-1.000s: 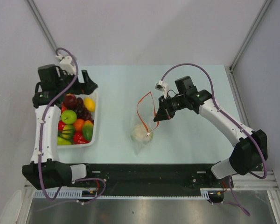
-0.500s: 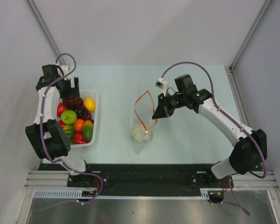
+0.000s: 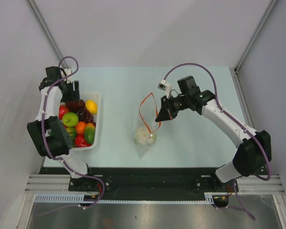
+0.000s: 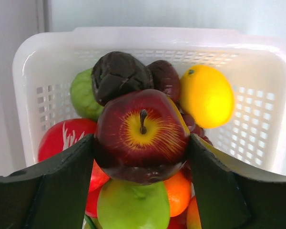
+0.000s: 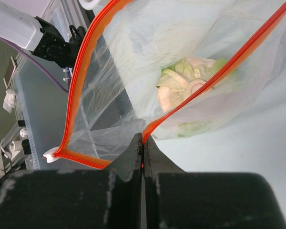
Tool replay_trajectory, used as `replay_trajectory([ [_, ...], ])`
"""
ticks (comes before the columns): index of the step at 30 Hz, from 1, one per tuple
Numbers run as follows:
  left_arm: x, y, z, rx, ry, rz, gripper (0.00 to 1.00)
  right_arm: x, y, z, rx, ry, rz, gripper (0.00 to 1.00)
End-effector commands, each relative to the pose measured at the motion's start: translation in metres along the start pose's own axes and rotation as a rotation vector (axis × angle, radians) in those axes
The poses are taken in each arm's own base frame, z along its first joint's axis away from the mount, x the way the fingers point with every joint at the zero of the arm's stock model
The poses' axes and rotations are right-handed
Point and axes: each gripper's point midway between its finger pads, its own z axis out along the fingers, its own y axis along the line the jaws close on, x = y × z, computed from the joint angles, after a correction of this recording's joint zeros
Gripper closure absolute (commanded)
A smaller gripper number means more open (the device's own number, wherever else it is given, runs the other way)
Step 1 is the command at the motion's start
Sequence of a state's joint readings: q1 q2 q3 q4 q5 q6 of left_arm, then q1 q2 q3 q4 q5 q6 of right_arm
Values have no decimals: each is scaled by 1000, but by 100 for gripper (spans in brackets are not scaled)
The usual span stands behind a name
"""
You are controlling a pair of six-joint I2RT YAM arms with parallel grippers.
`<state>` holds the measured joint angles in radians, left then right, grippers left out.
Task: Place the food in the zip-top bag and seal the zipper
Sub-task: Pick up the fake fruit from the bin.
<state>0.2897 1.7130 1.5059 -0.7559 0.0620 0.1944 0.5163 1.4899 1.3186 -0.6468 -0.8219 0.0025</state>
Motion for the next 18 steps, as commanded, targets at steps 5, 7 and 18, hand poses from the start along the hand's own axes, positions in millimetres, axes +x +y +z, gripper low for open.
replay_trajectory([
  [5,-56,-46,-86,141,-269,77,55,-21,19,-10,-50,-21,-76,100],
  [7,-63,-74,-114,223,-340,119,56,-23,28,-13,-92,-25,-58,100],
  [18,-41,-244,-257,861,-652,260,58,-26,24,-8,-118,-14,25,100],
])
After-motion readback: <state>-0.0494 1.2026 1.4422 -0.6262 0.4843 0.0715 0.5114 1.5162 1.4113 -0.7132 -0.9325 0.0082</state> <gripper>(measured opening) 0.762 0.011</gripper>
